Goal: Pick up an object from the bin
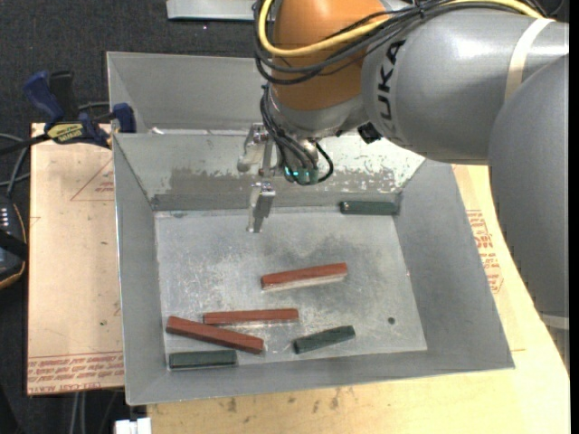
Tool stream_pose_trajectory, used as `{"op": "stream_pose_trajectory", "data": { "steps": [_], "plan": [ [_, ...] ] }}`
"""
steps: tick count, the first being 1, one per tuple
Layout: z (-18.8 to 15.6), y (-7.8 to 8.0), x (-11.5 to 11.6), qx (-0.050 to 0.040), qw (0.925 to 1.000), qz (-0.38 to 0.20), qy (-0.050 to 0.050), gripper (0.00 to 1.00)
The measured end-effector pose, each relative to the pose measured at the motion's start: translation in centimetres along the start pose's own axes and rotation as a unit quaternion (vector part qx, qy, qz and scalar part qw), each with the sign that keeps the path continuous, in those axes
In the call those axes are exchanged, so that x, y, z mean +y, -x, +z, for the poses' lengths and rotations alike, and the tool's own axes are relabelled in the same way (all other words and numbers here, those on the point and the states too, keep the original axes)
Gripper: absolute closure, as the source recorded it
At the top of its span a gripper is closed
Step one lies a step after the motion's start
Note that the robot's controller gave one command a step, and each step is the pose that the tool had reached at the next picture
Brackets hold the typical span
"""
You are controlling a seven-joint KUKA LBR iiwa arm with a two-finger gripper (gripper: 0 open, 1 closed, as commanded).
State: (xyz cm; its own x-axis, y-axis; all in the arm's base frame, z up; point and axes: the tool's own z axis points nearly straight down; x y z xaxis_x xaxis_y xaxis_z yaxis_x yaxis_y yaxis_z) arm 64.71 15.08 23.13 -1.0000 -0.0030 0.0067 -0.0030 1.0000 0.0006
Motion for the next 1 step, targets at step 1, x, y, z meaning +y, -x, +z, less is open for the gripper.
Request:
{"op": "stream_pose_trajectory", "data": {
  "steps": [1],
  "plan": [
    [-0.54,0.15,-0.07,-0.0042,1.0,0.001,0.0,0.0]
  ]
}}
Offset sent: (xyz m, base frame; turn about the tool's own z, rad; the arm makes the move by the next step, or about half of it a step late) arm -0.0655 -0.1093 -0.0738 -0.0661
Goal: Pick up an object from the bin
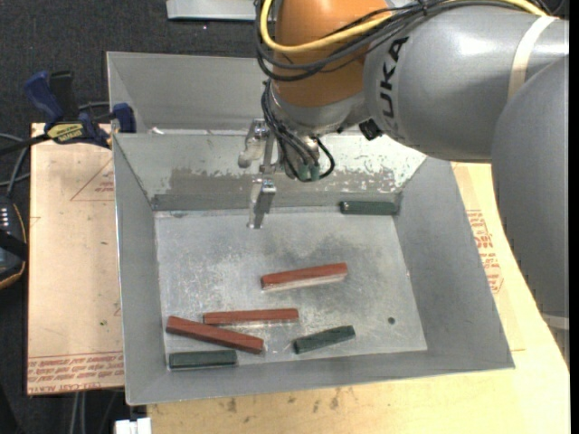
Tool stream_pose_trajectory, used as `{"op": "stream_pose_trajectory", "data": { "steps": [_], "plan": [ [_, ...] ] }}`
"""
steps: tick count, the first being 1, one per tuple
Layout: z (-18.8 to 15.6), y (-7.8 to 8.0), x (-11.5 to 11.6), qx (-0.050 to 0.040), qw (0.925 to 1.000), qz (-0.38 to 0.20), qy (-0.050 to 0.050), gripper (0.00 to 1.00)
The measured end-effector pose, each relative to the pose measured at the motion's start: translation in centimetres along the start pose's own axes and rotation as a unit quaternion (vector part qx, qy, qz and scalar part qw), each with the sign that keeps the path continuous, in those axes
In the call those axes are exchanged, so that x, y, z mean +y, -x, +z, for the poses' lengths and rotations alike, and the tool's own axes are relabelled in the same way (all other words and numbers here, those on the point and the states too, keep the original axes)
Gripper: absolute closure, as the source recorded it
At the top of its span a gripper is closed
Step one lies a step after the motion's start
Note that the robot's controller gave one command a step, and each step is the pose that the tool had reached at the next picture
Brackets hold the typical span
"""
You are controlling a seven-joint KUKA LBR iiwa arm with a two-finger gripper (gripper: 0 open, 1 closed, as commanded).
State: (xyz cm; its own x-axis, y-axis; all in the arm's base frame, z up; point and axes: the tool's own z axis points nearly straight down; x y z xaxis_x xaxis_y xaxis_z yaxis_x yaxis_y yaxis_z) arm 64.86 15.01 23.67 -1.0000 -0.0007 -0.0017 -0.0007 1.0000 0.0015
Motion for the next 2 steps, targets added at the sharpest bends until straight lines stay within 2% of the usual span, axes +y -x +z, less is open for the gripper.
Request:
{"op": "stream_pose_trajectory", "data": {
  "steps": [1,2],
  "plan": [
    [4.0,-3.4,-5.3,-0.0013,0.9998,-0.019,0.0,0.0],
    [13.7,-5.4,-7.7,0.0002,0.9997,0.024,0.0,1.0]
  ]
}}
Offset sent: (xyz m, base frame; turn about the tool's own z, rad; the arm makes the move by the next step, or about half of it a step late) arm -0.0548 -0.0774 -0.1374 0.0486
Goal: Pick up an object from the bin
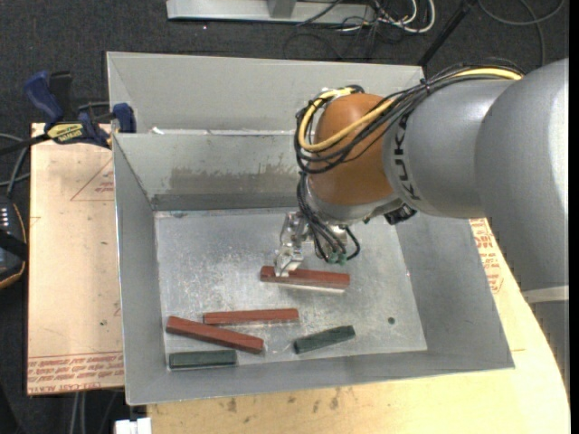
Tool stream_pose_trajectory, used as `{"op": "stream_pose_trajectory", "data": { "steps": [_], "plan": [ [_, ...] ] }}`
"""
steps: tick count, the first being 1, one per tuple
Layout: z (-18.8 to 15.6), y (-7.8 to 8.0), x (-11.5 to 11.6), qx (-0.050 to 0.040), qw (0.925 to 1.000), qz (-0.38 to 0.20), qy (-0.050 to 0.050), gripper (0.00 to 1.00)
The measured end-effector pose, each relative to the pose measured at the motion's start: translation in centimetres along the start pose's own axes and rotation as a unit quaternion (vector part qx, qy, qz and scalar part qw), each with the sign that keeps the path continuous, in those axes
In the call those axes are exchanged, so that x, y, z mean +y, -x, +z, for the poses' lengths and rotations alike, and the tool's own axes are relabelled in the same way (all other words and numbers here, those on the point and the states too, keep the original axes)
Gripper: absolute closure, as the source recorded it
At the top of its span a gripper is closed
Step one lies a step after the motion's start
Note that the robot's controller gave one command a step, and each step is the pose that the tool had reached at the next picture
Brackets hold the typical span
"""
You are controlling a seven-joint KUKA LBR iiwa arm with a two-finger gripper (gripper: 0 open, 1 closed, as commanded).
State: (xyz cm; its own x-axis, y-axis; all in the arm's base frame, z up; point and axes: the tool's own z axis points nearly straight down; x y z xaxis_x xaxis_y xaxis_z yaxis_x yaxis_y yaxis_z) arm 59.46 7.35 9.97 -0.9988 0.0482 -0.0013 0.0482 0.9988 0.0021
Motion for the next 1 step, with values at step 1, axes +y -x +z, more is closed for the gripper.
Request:
{"op": "stream_pose_trajectory", "data": {
  "steps": [1],
  "plan": [
    [0.08,-0.03,-0.04,0.0003,1.0,0.0,0.0,0.0]
  ]
}}
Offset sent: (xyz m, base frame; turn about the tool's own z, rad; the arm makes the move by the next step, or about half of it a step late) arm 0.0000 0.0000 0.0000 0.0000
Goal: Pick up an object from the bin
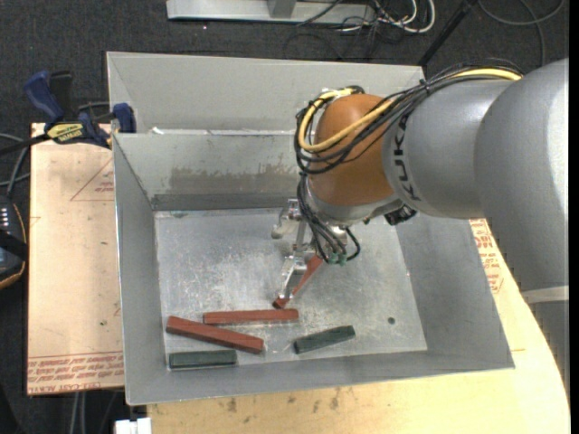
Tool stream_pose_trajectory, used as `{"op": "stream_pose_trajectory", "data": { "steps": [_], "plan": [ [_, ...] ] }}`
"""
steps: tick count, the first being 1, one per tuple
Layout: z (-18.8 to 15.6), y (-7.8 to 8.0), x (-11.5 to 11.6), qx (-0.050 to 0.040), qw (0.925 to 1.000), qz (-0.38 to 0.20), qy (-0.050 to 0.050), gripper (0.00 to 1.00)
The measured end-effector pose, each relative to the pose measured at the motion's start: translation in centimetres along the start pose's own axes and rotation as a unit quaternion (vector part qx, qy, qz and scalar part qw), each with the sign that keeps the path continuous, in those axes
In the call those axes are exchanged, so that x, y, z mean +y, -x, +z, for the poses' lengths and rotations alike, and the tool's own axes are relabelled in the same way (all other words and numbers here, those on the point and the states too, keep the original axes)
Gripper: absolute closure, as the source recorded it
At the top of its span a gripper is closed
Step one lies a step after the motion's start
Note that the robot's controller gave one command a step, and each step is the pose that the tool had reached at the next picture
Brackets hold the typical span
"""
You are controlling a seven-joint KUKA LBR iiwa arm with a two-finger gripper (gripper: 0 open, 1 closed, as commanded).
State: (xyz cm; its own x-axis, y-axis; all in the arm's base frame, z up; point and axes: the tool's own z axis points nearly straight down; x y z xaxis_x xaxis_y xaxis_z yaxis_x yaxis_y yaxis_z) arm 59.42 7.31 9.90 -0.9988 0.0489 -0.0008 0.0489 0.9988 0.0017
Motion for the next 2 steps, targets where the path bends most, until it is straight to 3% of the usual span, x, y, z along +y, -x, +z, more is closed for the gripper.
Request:
{"op": "stream_pose_trajectory", "data": {
  "steps": [1,2],
  "plan": [
    [0.0,0.0,0.0,0.0,1.0,0.0,0.0,0.0],
    [0.68,-0.74,0.49,-0.0014,0.9994,-0.035,-0.001,0.0]
  ]
}}
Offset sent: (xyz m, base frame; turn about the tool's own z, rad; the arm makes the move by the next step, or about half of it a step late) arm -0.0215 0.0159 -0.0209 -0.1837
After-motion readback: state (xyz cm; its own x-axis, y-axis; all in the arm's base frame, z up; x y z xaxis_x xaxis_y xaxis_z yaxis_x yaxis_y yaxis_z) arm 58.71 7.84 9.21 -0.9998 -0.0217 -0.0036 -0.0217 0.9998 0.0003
